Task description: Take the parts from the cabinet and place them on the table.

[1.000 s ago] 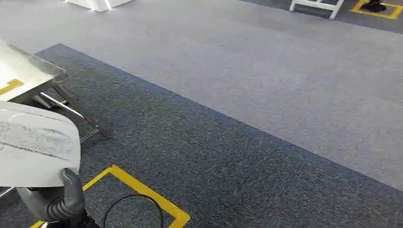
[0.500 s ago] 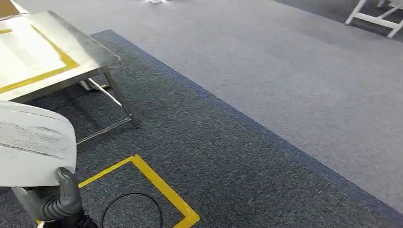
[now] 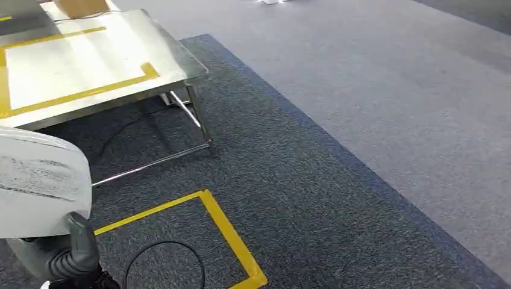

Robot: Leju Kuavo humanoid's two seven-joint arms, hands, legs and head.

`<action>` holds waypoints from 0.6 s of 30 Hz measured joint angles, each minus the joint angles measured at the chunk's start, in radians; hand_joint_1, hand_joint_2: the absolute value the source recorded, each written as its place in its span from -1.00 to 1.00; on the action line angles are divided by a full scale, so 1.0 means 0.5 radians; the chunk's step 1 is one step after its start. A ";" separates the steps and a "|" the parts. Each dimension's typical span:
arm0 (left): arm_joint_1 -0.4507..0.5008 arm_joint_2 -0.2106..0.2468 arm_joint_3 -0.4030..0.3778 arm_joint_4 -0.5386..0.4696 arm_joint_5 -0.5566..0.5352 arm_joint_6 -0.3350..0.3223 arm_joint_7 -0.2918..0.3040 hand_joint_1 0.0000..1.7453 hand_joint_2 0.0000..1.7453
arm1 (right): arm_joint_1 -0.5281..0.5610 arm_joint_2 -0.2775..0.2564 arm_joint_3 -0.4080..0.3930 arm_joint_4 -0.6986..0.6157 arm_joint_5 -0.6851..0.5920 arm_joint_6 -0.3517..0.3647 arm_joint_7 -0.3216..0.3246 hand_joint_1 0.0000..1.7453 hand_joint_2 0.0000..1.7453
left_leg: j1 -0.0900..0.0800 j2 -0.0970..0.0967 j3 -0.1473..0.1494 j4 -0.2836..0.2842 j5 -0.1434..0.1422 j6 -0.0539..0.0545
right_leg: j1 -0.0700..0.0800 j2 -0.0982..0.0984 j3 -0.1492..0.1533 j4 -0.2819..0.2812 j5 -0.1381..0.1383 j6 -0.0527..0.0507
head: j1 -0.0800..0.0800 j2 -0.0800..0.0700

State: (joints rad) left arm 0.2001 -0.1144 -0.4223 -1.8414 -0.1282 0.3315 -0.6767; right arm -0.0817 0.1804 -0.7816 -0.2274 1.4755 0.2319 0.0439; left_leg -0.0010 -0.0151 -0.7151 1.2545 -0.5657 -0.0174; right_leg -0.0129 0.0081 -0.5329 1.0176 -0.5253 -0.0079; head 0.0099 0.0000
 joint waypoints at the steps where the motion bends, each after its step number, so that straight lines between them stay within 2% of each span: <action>1: 0.002 0.002 0.000 0.000 -0.006 0.000 0.000 1.00 1.00 | 0.004 -0.001 -0.002 -0.001 -0.002 0.000 0.000 -1.00 -1.00 | 0.008 0.005 -0.069 0.136 -0.042 -0.007 | 0.000 -0.035 0.003 0.000 -0.006 -0.001 | 0.000 0.000; 2: 0.002 0.005 0.000 0.000 -0.006 0.000 0.000 1.00 1.00 | 0.006 -0.002 -0.003 -0.002 -0.002 0.000 0.000 -1.00 -1.00 | 0.015 0.006 -0.093 0.179 -0.035 -0.011 | 0.001 -0.066 0.009 0.001 -0.012 0.000 | -0.001 0.000; 3: 0.003 0.007 0.000 -0.001 -0.004 -0.002 0.000 1.00 1.00 | 0.007 -0.002 -0.003 -0.004 -0.002 0.000 0.000 -1.00 -1.00 | 0.020 0.008 -0.072 0.139 0.016 -0.013 | 0.001 -0.093 0.018 0.001 -0.020 0.001 | 0.001 0.000; 4: 0.003 0.009 -0.001 -0.002 0.008 -0.005 0.000 1.00 1.00 | 0.009 -0.002 -0.003 -0.008 -0.002 0.000 0.000 -1.00 -1.00 | 0.021 0.019 -0.010 0.013 0.102 -0.012 | 0.002 -0.120 0.030 0.001 -0.028 0.005 | 0.000 0.000; 5: 0.003 0.010 -0.002 -0.004 0.012 -0.002 0.000 1.00 1.00 | 0.010 -0.002 -0.003 -0.009 -0.002 -0.002 0.000 -1.00 -1.00 | 0.021 0.050 0.087 -0.179 0.203 -0.006 | 0.002 -0.144 0.047 0.001 -0.039 0.010 | -0.001 0.000; 6: 0.002 0.011 -0.002 -0.008 0.026 0.006 0.000 1.00 1.00 | 0.012 -0.002 -0.003 -0.011 -0.002 -0.003 0.000 -1.00 -1.00 | 0.014 0.125 0.170 -0.344 0.268 0.006 | 0.005 -0.160 0.061 0.000 -0.051 0.020 | -0.001 0.000; 7: -0.006 0.013 -0.006 -0.008 0.031 0.021 0.000 1.00 1.00 | 0.018 -0.002 -0.003 -0.011 -0.002 -0.006 -0.001 -1.00 -1.00 | -0.018 0.202 0.195 -0.391 0.219 0.016 | 0.024 -0.178 0.049 0.000 -0.065 0.039 | -0.003 0.000; 8: -0.010 0.014 -0.013 -0.008 0.028 0.031 0.001 1.00 1.00 | 0.022 -0.002 -0.002 -0.012 -0.002 -0.008 -0.003 -1.00 -1.00 | -0.012 0.184 0.197 -0.406 0.216 0.044 | 0.028 -0.191 0.052 0.001 -0.075 0.049 | -0.007 0.001; 9: -0.006 0.016 -0.016 -0.008 0.028 0.038 0.000 1.00 1.00 | 0.020 -0.002 -0.002 -0.013 -0.002 -0.011 -0.003 -1.00 -1.00 | -0.015 0.169 0.195 -0.410 0.214 0.053 | 0.032 -0.214 0.059 -0.008 -0.078 0.055 | 0.007 0.000; 11: -0.003 0.017 -0.018 -0.008 0.027 0.038 0.000 1.00 1.00 | 0.021 -0.002 -0.002 -0.018 -0.002 -0.013 -0.002 -1.00 -1.00 | -0.009 0.113 0.201 -0.428 0.216 0.077 | 0.038 -0.267 0.118 -0.032 -0.086 0.073 | 0.003 0.000; 12: -0.002 0.015 -0.021 -0.010 0.026 0.038 0.000 1.00 1.00 | 0.025 -0.002 -0.002 -0.024 -0.002 -0.013 -0.004 -1.00 -1.00 | 0.010 0.090 0.220 -0.445 0.224 0.088 | 0.029 -0.215 0.109 -0.023 -0.107 0.086 | 0.012 0.000; 13: -0.010 0.015 -0.021 -0.013 0.025 0.037 0.000 1.00 1.00 | 0.021 -0.002 0.000 -0.024 -0.002 -0.013 -0.020 -1.00 -1.00 | 0.013 0.074 0.223 -0.448 0.225 0.102 | 0.031 -0.101 0.071 0.053 -0.151 0.093 | 0.021 0.001; 14: -0.015 0.014 -0.024 -0.013 0.022 0.035 0.000 1.00 1.00 | 0.011 0.000 0.002 -0.019 -0.002 -0.012 -0.029 -1.00 -1.00 | 0.013 0.054 0.220 -0.448 0.224 0.111 | 0.027 -0.044 -0.004 0.192 -0.218 0.097 | 0.031 0.000; 15: -0.014 0.014 -0.030 -0.013 0.020 0.035 0.000 1.00 1.00 | 0.004 -0.001 0.004 -0.015 -0.002 -0.012 -0.035 -1.00 -1.00 | 0.013 0.035 0.221 -0.448 0.220 0.118 | 0.027 -0.018 -0.094 0.360 -0.286 0.100 | 0.034 0.000; 16: -0.014 0.015 -0.031 -0.013 0.014 0.036 0.000 1.00 1.00 | 0.002 -0.001 0.004 -0.014 -0.002 -0.012 -0.042 -1.00 -1.00 | 0.010 0.005 0.223 -0.448 0.218 0.122 | 0.028 -0.006 -0.190 0.523 -0.331 0.103 | 0.032 0.000; 17: -0.014 0.015 -0.031 -0.013 0.010 0.037 0.000 1.00 1.00 | -0.003 -0.001 0.004 -0.013 -0.002 -0.012 -0.044 -1.00 -1.00 | 0.009 -0.027 0.226 -0.447 0.216 0.123 | 0.029 -0.004 -0.250 0.601 -0.328 0.104 | 0.036 0.000; 18: -0.014 0.015 -0.032 -0.013 0.009 0.037 0.000 1.00 1.00 | -0.007 -0.001 0.005 -0.012 -0.002 -0.012 -0.043 -1.00 -1.00 | 0.009 -0.059 0.230 -0.447 0.215 0.122 | 0.029 -0.002 -0.258 0.579 -0.273 0.103 | 0.035 0.000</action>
State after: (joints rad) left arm 0.1930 -0.1068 -0.4383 -1.8479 -0.1236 0.3502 -0.6767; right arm -0.0852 0.1801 -0.7794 -0.2335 1.4748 0.2258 0.0221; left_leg 0.0037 -0.0445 -0.6002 1.0310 -0.4579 0.0437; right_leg 0.0014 0.0068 -0.6620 1.3069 -0.6620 0.0435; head 0.0275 0.0000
